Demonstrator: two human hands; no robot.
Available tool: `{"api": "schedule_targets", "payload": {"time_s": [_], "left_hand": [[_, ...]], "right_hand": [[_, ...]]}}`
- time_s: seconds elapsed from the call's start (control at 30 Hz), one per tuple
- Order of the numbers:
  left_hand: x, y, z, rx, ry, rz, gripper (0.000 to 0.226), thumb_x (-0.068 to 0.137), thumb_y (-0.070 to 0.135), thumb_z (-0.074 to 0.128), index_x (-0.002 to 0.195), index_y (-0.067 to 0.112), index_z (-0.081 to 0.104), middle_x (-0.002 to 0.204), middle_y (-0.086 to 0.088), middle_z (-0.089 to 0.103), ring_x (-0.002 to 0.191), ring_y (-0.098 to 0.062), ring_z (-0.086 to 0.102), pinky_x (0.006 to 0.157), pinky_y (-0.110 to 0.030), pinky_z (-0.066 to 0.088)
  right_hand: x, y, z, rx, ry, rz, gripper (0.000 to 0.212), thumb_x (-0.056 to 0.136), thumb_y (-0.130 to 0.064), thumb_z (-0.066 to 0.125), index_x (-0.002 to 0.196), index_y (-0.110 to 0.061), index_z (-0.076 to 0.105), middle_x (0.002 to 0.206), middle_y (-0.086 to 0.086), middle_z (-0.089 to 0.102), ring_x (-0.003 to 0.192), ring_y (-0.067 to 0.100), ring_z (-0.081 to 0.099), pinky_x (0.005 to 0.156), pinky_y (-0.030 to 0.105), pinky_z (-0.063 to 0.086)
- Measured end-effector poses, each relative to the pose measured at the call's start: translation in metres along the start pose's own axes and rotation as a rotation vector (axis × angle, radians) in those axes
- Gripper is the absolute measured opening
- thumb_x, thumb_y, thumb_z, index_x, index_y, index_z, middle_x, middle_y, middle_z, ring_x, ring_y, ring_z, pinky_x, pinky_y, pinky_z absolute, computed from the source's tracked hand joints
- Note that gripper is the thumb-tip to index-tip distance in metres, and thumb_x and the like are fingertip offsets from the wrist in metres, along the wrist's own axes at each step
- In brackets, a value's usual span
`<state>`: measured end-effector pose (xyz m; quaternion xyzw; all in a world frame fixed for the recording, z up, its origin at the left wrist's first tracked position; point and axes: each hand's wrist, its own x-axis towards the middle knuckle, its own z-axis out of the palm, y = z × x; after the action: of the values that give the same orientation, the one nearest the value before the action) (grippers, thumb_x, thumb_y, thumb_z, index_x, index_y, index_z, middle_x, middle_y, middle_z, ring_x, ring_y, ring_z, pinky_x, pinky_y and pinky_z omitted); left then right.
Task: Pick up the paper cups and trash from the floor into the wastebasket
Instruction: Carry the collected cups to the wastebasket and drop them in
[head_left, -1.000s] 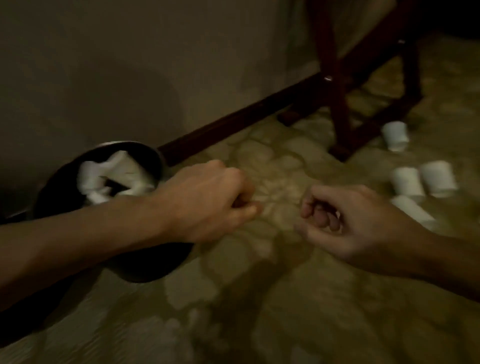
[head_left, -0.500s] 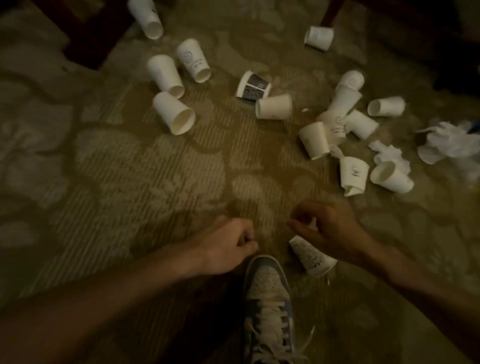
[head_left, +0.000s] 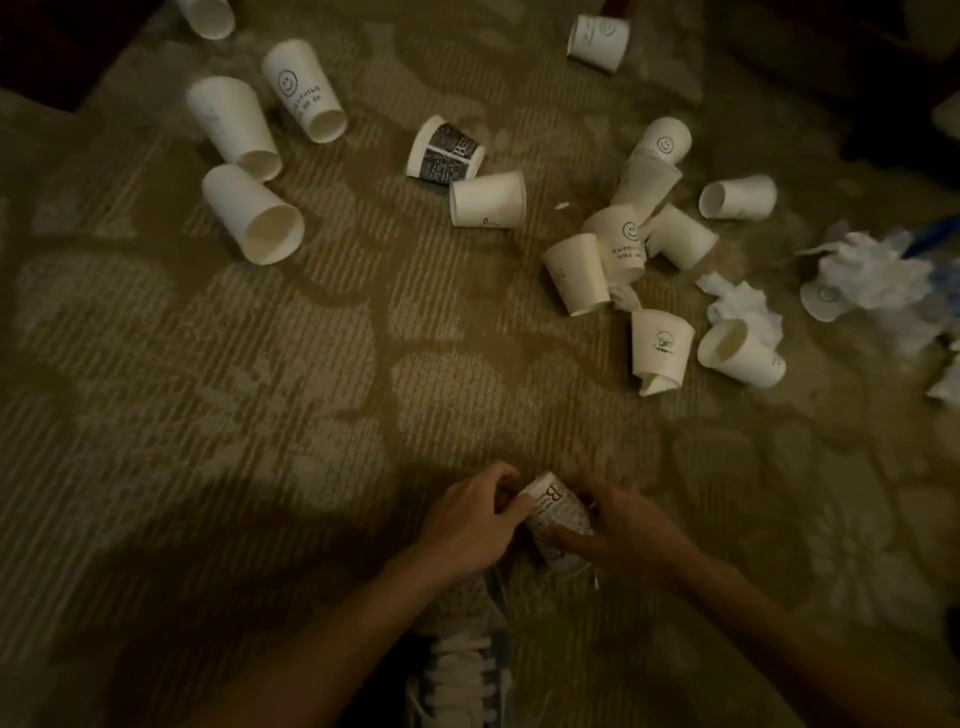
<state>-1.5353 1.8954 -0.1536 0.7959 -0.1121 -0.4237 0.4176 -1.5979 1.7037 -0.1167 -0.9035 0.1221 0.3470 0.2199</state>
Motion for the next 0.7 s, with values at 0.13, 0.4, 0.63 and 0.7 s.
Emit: {"api": "schedule_targets", "payload": {"time_s": [0.13,0.4,0.63,0.7], "left_hand": [[0.004,0.002,-0.01,-0.169,-0.002,-0.035,0.043,0.093,0.057,0.054,0.129,0.033,0.054,0.123,0.012,0.06,0.098,0.002,0.055,0.078,-0.019,0.047],[-0.004,0.021,-0.063,-0.567,-0.182,-0.171,0.088,0.066,0.076,0.065,0.14,0.036,0.045,0.132,0.005,0.053,0.098,-0.018,0.067,0.06,-0.027,0.056],[0.006,0.028,-0.077,-0.675,-0.15,-0.228,0.047,0.08,0.037,0.078,0.115,0.016,0.054,0.108,-0.013,0.07,0.084,-0.024,0.072,0.069,-0.035,0.058],[0.011,0.032,-0.079,-0.825,-0.151,-0.274,0.058,0.079,0.027,0.079,0.125,0.012,0.047,0.111,-0.019,0.068,0.08,-0.026,0.073,0.066,-0.035,0.06]], "right_hand": [[0.006,-0.005,-0.011,0.199,-0.014,-0.026,0.072,0.084,-0.058,0.064,0.146,-0.036,0.036,0.121,-0.019,0.052,0.092,-0.011,0.053,0.067,0.007,0.046],[0.032,-0.041,-0.042,0.197,0.068,-0.272,0.075,0.066,-0.057,0.081,0.131,-0.037,0.051,0.121,-0.022,0.059,0.108,-0.005,0.057,0.089,0.023,0.052],[0.045,-0.041,-0.067,0.344,0.079,-0.202,0.07,0.068,-0.07,0.069,0.129,-0.046,0.044,0.119,-0.03,0.048,0.105,-0.006,0.053,0.078,0.017,0.047],[0.061,-0.018,-0.082,0.428,0.371,-0.003,0.066,0.079,-0.073,0.055,0.132,-0.036,0.045,0.12,-0.022,0.051,0.102,0.004,0.057,0.077,0.029,0.051]]}}
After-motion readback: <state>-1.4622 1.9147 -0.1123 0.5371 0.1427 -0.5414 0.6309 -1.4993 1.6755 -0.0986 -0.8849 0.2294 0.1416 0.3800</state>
